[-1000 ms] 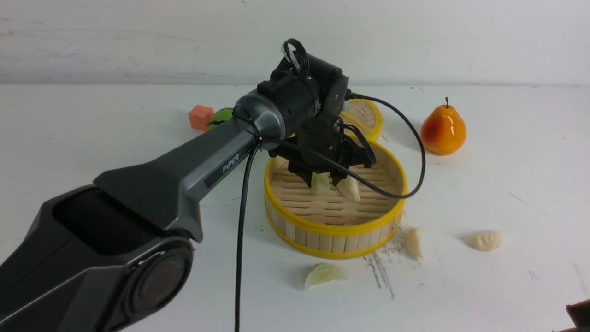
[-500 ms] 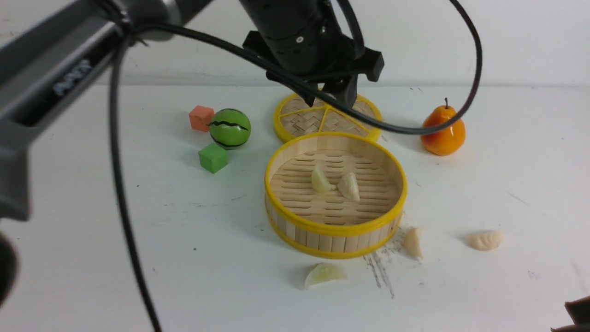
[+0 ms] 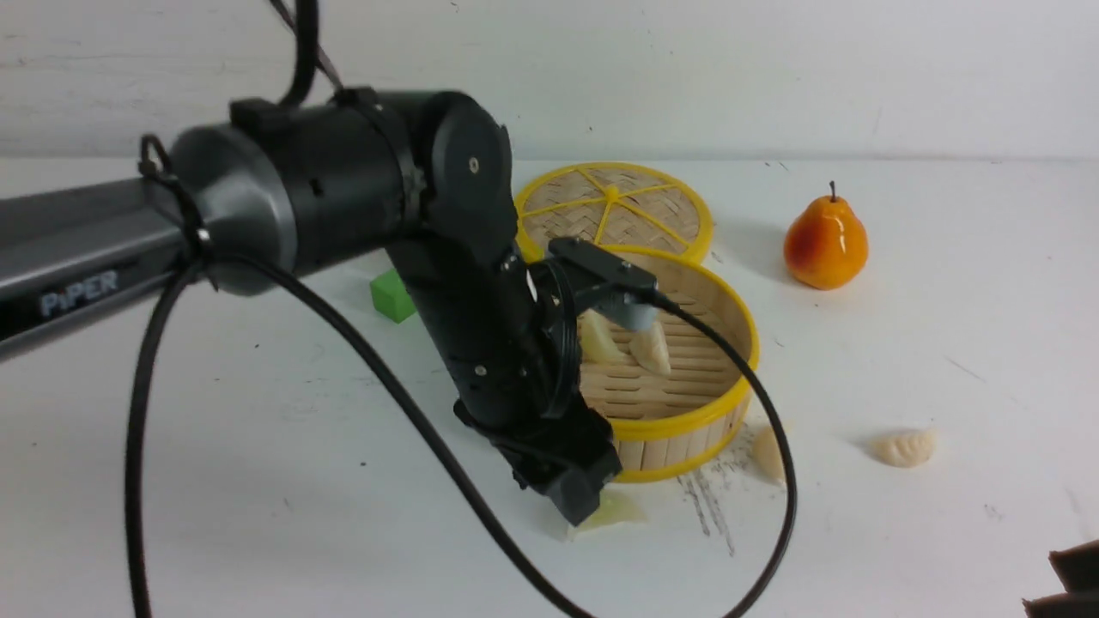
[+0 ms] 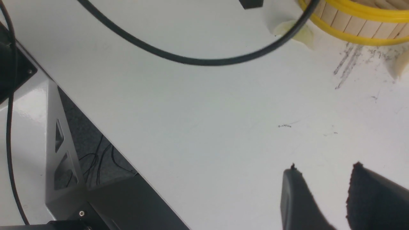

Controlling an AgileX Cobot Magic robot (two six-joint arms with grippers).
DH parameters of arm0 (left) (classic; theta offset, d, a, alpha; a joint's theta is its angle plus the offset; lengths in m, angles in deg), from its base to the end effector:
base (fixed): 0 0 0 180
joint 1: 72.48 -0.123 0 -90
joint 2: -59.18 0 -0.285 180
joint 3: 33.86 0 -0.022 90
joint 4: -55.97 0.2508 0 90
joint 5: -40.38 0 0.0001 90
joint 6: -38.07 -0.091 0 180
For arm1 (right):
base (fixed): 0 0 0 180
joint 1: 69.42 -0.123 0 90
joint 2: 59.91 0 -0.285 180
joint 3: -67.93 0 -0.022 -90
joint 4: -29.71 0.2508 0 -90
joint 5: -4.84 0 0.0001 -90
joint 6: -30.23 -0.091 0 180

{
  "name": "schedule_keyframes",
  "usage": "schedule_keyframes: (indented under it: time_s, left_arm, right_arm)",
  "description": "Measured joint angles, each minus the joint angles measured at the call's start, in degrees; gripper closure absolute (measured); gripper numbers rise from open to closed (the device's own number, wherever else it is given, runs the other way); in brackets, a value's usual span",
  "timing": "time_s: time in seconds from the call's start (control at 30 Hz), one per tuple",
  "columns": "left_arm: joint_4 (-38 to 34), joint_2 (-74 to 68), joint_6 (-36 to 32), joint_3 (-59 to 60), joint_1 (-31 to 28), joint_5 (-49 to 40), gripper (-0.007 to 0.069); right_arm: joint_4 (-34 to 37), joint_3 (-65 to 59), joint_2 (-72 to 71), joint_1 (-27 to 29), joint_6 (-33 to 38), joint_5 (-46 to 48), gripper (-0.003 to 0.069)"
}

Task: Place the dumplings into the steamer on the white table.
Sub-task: 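Reach for and grasp a dumpling on the table with the left gripper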

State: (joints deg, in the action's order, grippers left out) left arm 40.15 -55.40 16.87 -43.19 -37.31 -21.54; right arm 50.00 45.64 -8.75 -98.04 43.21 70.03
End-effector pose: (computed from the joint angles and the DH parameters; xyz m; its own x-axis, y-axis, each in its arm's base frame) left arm 0.3039 -0.2409 0.2516 -0.6292 0.7226 -0.2861 0.7756 0.6076 -0.1711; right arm 0.0863 0.0798 0.3741 -0.5959 -0.4036 -0.6942 -0.6874 0.7033 0.1811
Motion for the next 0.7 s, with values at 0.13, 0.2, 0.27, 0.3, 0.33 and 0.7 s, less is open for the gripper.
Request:
schedule_keyframes:
  time_s: [0.13, 0.2, 0.27, 0.3, 0.33, 0.7]
  left_arm:
    - [-0.1, -3.8, 0.1, 0.3, 0.4, 3.5, 0.0199]
    - [0.2, -5.5, 0.3, 0.3, 1.2, 5.2, 0.0199]
    - [0.9, -6.8, 0.4, 0.3, 2.3, 7.5, 0.0199]
    - [1.4, -7.2, 0.7, 0.3, 2.9, 8.7, 0.0199]
    - [1.9, -7.6, 1.2, 0.3, 3.2, 10.1, 0.0199]
    - [5.0, -10.6, 9.0, 0.3, 4.0, 17.9, 0.0211]
  right_arm:
    - [0.0, 0.0, 0.0, 0.0, 0.8, 0.0, 0.0419]
    - [0.0, 0.0, 0.0, 0.0, 0.9, 0.0, 0.0419]
    - [0.0, 0.0, 0.0, 0.0, 1.0, 0.0, 0.0419]
    - [0.0, 0.0, 0.0, 0.0, 1.1, 0.0, 0.0419]
    - [-0.1, 0.0, 0.0, 0.0, 1.1, 0.0, 0.0419]
    - [-0.2, -2.1, 0.0, 0.0, 1.1, 1.1, 0.0419]
